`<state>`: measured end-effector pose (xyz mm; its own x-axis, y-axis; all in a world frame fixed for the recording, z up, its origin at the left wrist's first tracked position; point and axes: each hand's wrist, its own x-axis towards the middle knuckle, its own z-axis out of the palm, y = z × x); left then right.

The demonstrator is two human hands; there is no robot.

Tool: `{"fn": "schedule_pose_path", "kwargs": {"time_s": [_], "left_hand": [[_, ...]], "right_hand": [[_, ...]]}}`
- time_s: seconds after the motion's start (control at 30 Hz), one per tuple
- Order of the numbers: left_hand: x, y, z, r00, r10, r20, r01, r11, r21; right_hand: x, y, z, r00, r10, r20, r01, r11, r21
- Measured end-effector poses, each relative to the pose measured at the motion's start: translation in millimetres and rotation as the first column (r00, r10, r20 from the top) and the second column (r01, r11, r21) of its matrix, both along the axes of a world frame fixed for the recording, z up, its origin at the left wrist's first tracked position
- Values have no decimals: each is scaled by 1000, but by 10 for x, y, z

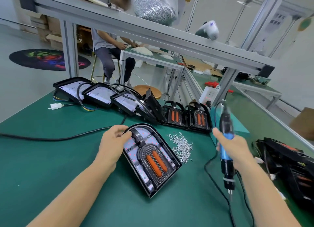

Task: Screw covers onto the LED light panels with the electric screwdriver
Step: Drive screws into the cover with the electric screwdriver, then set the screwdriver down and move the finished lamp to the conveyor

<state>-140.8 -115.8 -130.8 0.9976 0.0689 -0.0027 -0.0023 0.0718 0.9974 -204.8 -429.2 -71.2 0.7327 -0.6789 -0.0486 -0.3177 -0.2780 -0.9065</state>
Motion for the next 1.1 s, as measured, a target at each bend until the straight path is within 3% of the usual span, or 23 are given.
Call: {"fn": "schedule_pose_path", "kwargs": {"time_s": [0.17,0.37,0.57,0.83,0.9,0.97,1.03,1.1], "left_hand": [[-10,-68,62,999,-7,42,9,999,-42],[-21,-122,91,997,29,73,-20,992,-121],[-29,-160,114,998,23,60,-12,984,-175],[-33,-200,144,996,36,85,-18,981,-195],[-31,-201,138,995,41,88,-23,981,-195],[-28,-210,134,995,45,90,-26,981,-194],[-27,-218,134,995,45,94,-26,981,-192],[-28,-225,142,994,45,101,-26,983,-182]], "right_hand": [[142,-98,-316,903,-27,-429,-144,921,-361],[292,-49,-472,814,-76,-576,-272,826,-494],[337,56,-488,775,-162,-611,-307,748,-588],[325,39,-516,766,-126,-631,-318,778,-542],[311,98,-473,756,-167,-633,-335,732,-594],[292,203,-394,790,-222,-572,-337,622,-707],[267,367,-311,893,-118,-434,-302,558,-773],[218,577,-273,948,171,-269,-314,658,-685]]}}
